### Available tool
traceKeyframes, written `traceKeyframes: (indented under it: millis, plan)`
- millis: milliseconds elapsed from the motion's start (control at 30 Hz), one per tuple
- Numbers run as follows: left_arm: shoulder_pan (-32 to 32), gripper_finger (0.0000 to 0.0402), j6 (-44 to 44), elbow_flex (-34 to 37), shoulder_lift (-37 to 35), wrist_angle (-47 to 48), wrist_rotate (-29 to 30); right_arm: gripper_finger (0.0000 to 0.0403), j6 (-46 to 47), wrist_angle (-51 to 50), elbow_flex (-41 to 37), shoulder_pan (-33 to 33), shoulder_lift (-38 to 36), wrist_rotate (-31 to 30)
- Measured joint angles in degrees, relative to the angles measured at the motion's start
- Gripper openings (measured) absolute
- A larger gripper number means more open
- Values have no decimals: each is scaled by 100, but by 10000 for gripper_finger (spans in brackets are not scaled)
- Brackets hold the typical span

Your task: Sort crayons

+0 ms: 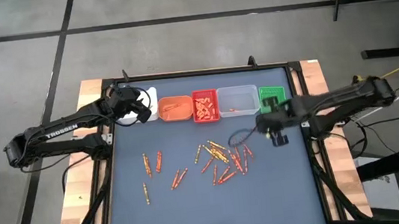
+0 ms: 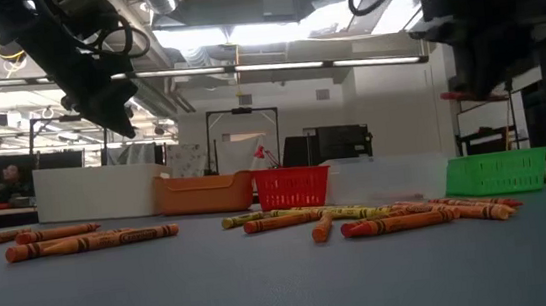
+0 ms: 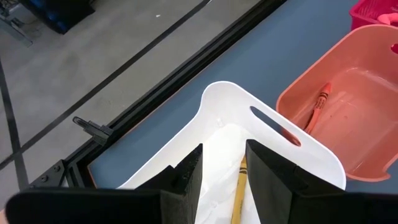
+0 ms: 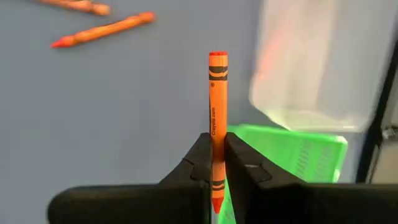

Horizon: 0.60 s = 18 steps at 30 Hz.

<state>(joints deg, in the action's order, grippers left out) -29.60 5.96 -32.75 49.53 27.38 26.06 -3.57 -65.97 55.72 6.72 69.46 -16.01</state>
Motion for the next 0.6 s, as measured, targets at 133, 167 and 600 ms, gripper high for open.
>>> traceKeyframes:
  millis: [133,167,600]
  plan:
    - [0,106,0,0,-1,2,-1,23,-142,-10,0,-792,-442,4]
    - [-1,106,0,0,-2,2,1,23,-143,-11,0,-995,-525,4]
    - [-1,106,0,0,-2,2,-1,24,-122,49,0,-3092,-647,455]
